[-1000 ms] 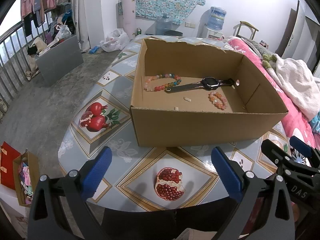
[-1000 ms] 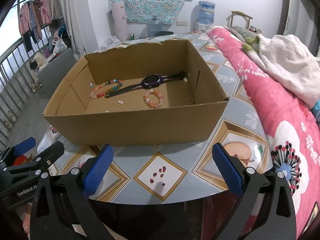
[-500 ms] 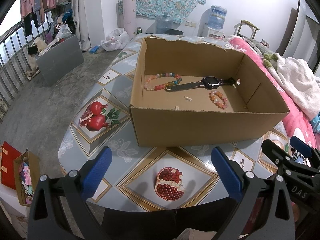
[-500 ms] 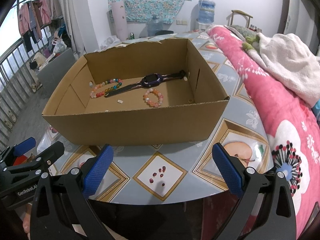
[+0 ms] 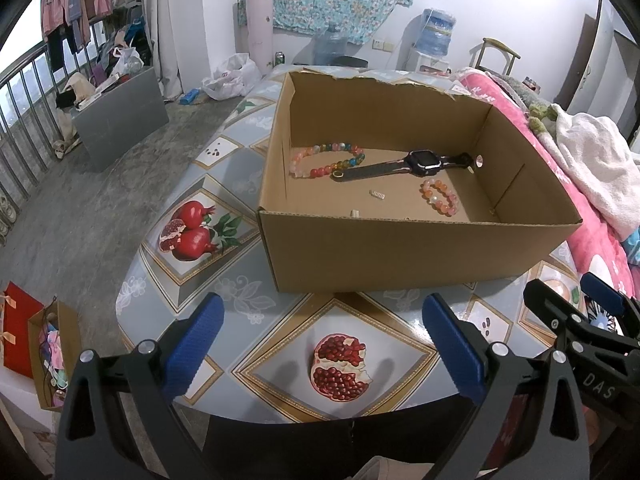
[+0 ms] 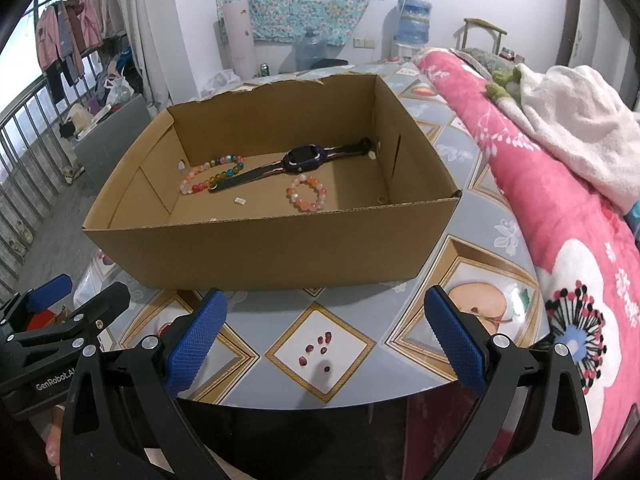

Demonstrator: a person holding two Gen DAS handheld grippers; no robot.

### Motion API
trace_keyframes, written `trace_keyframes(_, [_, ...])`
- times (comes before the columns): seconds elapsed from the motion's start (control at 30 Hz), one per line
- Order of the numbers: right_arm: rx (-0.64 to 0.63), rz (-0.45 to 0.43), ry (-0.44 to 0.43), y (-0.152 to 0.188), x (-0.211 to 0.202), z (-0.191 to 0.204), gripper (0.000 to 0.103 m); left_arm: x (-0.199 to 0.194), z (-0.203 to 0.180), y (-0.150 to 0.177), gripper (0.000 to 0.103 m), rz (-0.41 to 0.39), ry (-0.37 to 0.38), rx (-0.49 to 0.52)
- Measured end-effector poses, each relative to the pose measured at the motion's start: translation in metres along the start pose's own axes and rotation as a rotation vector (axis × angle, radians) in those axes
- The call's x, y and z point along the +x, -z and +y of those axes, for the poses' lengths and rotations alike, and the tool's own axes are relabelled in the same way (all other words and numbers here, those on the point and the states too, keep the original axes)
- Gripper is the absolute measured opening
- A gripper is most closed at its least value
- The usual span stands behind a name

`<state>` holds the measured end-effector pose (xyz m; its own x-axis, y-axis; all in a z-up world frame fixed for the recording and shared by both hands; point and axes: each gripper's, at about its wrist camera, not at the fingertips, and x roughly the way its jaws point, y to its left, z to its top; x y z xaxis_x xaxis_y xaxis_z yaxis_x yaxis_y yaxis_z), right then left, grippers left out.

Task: Organize jewelry

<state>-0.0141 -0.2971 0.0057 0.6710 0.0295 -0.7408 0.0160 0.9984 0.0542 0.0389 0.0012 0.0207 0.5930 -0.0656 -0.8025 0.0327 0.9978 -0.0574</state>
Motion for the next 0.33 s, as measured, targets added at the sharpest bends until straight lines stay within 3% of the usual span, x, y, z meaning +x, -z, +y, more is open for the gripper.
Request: trace_keyframes(0.33, [0.001, 0.006, -0.002, 0.0026, 0.0035, -0.0035, 0.095, 0.0011, 0.0046, 0.006, 0.097, 0.007, -0.008, -0.004])
